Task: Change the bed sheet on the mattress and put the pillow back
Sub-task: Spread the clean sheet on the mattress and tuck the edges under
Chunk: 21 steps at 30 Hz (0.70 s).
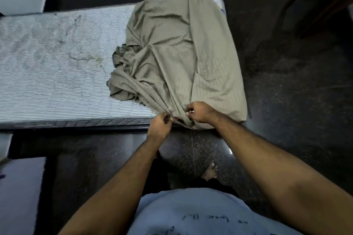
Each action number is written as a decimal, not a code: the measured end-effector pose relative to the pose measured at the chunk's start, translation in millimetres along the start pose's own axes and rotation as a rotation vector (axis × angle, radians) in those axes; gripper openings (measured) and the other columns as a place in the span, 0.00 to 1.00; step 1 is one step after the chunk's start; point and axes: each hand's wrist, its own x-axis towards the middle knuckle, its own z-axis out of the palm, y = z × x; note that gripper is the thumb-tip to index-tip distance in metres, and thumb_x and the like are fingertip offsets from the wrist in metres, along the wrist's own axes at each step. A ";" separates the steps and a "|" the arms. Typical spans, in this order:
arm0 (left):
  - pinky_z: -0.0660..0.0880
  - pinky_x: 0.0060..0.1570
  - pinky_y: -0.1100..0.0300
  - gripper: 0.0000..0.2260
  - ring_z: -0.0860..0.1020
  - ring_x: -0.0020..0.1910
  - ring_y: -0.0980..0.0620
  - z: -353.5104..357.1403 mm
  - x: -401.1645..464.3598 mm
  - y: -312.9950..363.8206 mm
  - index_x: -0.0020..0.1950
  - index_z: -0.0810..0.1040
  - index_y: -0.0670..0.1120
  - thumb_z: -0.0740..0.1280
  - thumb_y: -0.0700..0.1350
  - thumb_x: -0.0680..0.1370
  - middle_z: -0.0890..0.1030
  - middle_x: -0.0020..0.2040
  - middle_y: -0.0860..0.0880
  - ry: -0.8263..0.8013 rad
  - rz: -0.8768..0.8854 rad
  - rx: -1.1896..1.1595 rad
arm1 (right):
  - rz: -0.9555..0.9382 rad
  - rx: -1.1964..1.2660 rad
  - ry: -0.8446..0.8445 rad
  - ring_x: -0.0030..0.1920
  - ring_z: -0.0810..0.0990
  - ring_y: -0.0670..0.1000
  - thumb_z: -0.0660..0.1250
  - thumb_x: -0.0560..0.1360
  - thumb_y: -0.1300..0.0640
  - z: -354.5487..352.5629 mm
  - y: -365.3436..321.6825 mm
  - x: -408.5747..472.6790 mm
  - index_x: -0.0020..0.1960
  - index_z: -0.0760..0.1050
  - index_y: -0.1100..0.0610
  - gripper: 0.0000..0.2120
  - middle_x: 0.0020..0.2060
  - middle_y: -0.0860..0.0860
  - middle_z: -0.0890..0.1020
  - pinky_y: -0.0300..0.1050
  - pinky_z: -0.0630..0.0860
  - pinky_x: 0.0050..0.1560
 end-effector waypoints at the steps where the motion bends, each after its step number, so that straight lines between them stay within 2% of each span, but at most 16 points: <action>1: 0.80 0.56 0.51 0.10 0.83 0.51 0.45 -10.0 7.8 -7.6 0.59 0.82 0.40 0.70 0.41 0.79 0.85 0.51 0.42 0.000 -0.018 -0.016 | -0.003 -0.002 0.000 0.57 0.81 0.57 0.68 0.79 0.54 0.2 -11.4 11.6 0.59 0.82 0.57 0.11 0.55 0.56 0.85 0.45 0.75 0.55; 3: 0.79 0.57 0.51 0.11 0.83 0.52 0.45 -30.2 26.5 -23.2 0.59 0.82 0.41 0.70 0.42 0.78 0.85 0.51 0.43 0.000 -0.050 -0.019 | -0.001 -0.008 0.003 0.58 0.82 0.57 0.68 0.79 0.55 2.3 -33.3 34.4 0.60 0.82 0.57 0.12 0.56 0.56 0.85 0.44 0.75 0.56; 7: 0.73 0.52 0.63 0.12 0.83 0.54 0.46 -78.6 66.4 -46.0 0.62 0.81 0.41 0.69 0.43 0.80 0.85 0.54 0.43 0.015 -0.061 -0.002 | 0.010 -0.027 -0.005 0.59 0.81 0.57 0.69 0.79 0.55 9.3 -74.8 80.6 0.60 0.82 0.58 0.12 0.56 0.57 0.85 0.44 0.74 0.56; 11: 0.76 0.55 0.58 0.12 0.83 0.55 0.45 -124.4 109.8 -74.1 0.61 0.82 0.42 0.70 0.44 0.79 0.86 0.54 0.43 0.012 -0.060 -0.007 | 0.028 -0.011 -0.003 0.59 0.81 0.57 0.68 0.78 0.57 22.2 -116.1 134.0 0.59 0.83 0.57 0.11 0.56 0.56 0.85 0.44 0.74 0.57; 14: 0.78 0.58 0.51 0.11 0.83 0.55 0.44 -160.0 137.7 -94.9 0.60 0.83 0.43 0.70 0.44 0.79 0.86 0.53 0.42 0.024 -0.075 -0.024 | 0.033 0.020 0.009 0.62 0.80 0.58 0.67 0.78 0.58 32.2 -149.2 179.1 0.64 0.79 0.59 0.15 0.60 0.57 0.83 0.44 0.73 0.59; 17: 0.77 0.57 0.55 0.10 0.82 0.55 0.47 -191.3 164.2 -113.8 0.60 0.83 0.43 0.70 0.43 0.79 0.86 0.54 0.43 0.081 -0.097 -0.086 | 0.036 0.085 0.027 0.60 0.80 0.60 0.67 0.79 0.58 42.2 -176.9 224.4 0.68 0.74 0.62 0.19 0.58 0.61 0.82 0.45 0.73 0.57; 19: 0.76 0.55 0.58 0.10 0.82 0.54 0.49 -206.4 185.1 -129.3 0.59 0.84 0.44 0.70 0.44 0.79 0.86 0.53 0.44 0.156 -0.162 -0.156 | 0.014 0.089 0.005 0.60 0.80 0.61 0.67 0.79 0.55 52.2 -189.7 255.8 0.68 0.73 0.59 0.20 0.58 0.60 0.82 0.50 0.75 0.60; 21: 0.79 0.55 0.54 0.13 0.84 0.51 0.47 -213.9 204.8 -148.1 0.56 0.84 0.46 0.69 0.49 0.75 0.87 0.49 0.46 0.209 -0.229 -0.198 | -0.023 0.057 -0.035 0.63 0.79 0.61 0.67 0.79 0.54 61.9 -201.1 284.8 0.69 0.73 0.60 0.21 0.62 0.61 0.80 0.52 0.75 0.62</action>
